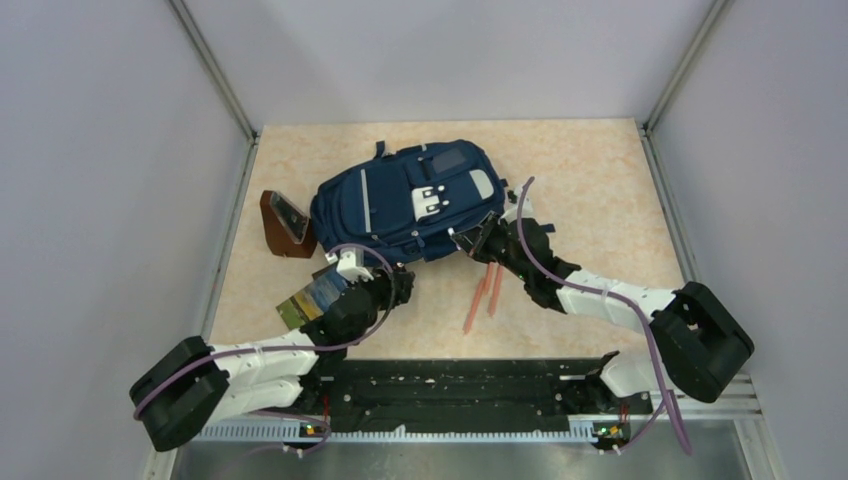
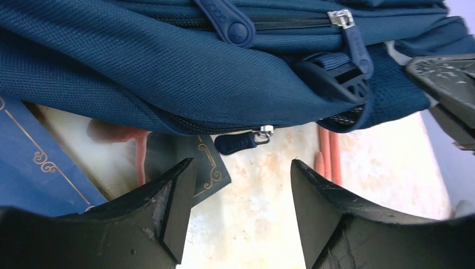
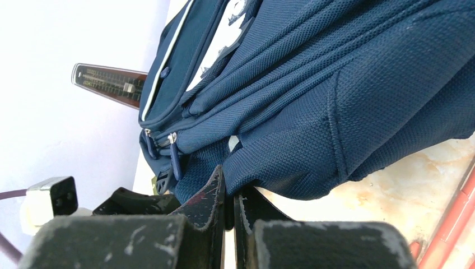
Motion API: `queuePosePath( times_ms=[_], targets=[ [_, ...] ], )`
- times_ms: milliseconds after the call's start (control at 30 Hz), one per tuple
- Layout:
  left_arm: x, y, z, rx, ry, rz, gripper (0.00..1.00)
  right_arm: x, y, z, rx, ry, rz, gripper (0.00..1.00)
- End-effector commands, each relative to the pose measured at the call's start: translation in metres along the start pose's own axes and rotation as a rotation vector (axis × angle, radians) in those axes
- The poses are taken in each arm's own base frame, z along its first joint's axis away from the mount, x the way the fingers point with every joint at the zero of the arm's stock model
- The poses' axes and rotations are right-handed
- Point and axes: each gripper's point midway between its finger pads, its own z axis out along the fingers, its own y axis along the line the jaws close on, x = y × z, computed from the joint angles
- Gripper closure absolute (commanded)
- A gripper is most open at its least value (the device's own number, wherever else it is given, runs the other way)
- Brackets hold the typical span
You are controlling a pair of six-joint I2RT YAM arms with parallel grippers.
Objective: Pack the student bag
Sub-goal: Unzip the student bag at the center of the board.
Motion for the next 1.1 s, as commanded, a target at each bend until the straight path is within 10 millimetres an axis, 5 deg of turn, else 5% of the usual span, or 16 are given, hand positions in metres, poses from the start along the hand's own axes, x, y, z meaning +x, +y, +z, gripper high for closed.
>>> queuePosePath(
  times_ms=[0,267,733,867,1067],
  targets=[
    [-0.020,-0.010,0.011,-0.015,-0.080,-0.002,0.34,-0.048,0.073,-0.013,-0.210,-0.142,0.033,1.00],
    [-0.037,-0.011,0.009,-0.021,-0.144,0.063,0.39,-0.049,0.074,-0.017,-0.209,-0.145,0.027,1.00],
    [-0.034,-0.029,0.028,0.019,-0.130,0.085,0.38,-0.049,0.075,-0.019,-0.221,-0.148,0.034,1.00],
    [-0.033,-0.028,0.030,0.010,-0.134,0.071,0.55,-0.049,0.075,-0.019,-0.220,-0.150,0.032,1.00],
    [-0.034,-0.028,0.029,0.015,-0.141,0.060,0.97,-0.049,0.073,-0.019,-0.213,-0.154,0.020,1.00]
  ],
)
